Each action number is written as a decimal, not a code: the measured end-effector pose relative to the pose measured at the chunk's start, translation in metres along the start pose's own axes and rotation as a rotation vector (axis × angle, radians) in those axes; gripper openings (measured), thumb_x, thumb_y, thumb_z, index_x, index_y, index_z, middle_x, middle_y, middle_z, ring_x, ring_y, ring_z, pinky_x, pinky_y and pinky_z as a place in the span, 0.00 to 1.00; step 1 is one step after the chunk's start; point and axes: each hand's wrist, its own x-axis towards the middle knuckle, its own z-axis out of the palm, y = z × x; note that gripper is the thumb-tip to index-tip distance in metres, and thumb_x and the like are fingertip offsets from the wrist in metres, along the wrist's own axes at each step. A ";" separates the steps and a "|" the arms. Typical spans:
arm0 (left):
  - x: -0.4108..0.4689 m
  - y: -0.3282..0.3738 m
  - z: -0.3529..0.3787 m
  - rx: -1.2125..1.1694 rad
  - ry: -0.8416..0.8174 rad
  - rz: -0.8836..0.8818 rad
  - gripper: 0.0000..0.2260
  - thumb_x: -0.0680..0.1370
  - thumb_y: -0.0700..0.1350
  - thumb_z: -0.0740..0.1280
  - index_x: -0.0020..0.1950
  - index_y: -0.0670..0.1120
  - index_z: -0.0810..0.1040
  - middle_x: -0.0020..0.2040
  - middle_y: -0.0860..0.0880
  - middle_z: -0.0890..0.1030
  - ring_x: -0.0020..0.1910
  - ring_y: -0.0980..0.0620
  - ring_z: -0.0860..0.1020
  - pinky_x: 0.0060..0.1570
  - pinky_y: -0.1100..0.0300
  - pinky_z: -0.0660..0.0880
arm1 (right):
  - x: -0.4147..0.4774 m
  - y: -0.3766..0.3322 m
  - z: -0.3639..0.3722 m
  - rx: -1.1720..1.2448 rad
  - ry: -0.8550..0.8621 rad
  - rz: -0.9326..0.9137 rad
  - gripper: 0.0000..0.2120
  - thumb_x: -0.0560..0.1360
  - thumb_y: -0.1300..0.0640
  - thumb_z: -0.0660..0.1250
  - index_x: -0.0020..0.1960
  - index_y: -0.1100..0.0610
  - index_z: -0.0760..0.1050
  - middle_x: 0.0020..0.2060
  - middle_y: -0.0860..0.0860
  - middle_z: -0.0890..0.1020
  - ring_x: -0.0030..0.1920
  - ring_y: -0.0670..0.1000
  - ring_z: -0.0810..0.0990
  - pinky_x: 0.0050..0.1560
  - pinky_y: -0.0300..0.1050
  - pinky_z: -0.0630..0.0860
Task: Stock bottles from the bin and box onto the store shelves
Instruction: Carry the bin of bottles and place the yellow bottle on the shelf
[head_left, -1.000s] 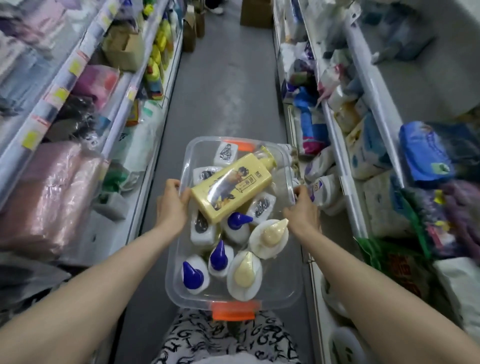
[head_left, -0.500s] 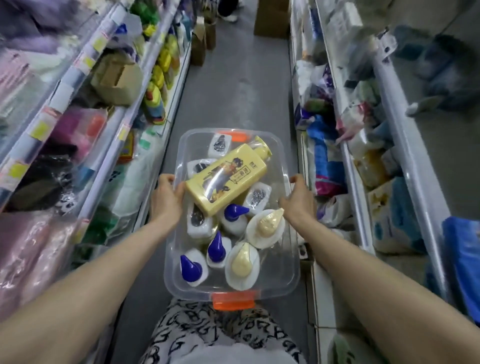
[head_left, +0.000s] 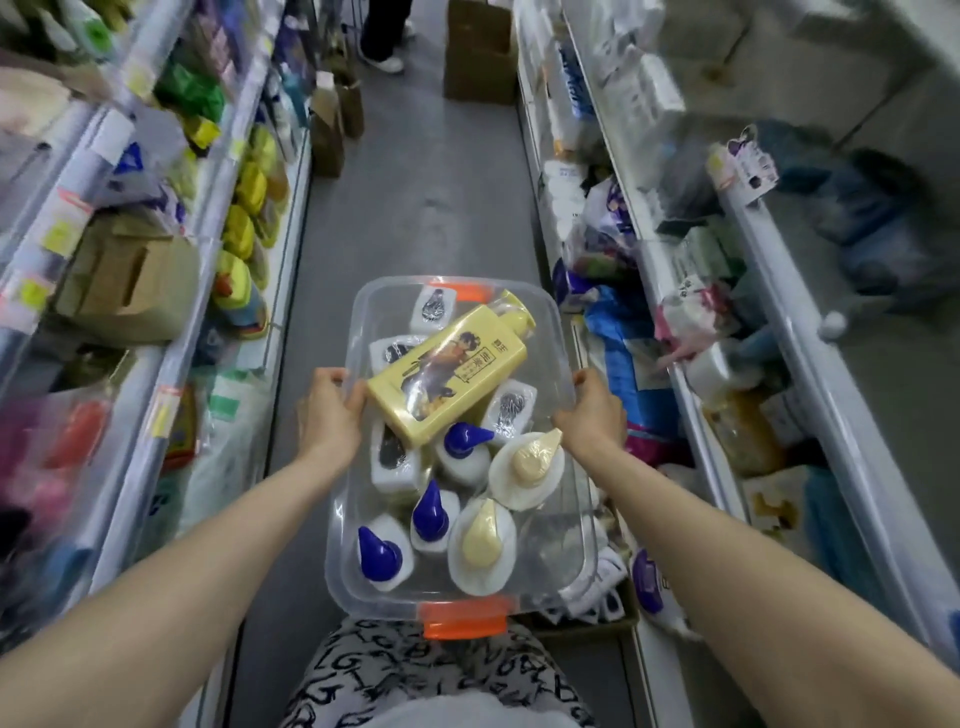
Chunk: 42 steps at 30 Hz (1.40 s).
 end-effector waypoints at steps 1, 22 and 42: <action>0.019 0.007 0.001 0.013 -0.015 0.012 0.14 0.82 0.53 0.59 0.62 0.45 0.71 0.55 0.43 0.78 0.55 0.42 0.76 0.56 0.43 0.74 | 0.012 -0.009 0.001 -0.002 0.010 0.026 0.14 0.74 0.63 0.69 0.57 0.54 0.71 0.50 0.53 0.80 0.45 0.53 0.74 0.43 0.47 0.70; 0.314 0.161 0.113 0.105 -0.081 -0.010 0.09 0.82 0.51 0.60 0.55 0.46 0.69 0.46 0.44 0.77 0.47 0.43 0.76 0.47 0.46 0.76 | 0.338 -0.119 -0.016 -0.034 -0.009 0.051 0.11 0.74 0.61 0.68 0.55 0.55 0.70 0.48 0.56 0.81 0.49 0.60 0.77 0.43 0.46 0.65; 0.543 0.246 0.232 0.312 -0.498 0.167 0.11 0.82 0.46 0.61 0.58 0.39 0.70 0.50 0.38 0.80 0.47 0.40 0.76 0.42 0.55 0.64 | 0.485 -0.145 0.030 0.045 0.056 0.525 0.12 0.75 0.61 0.69 0.53 0.55 0.67 0.44 0.55 0.79 0.43 0.58 0.75 0.41 0.48 0.67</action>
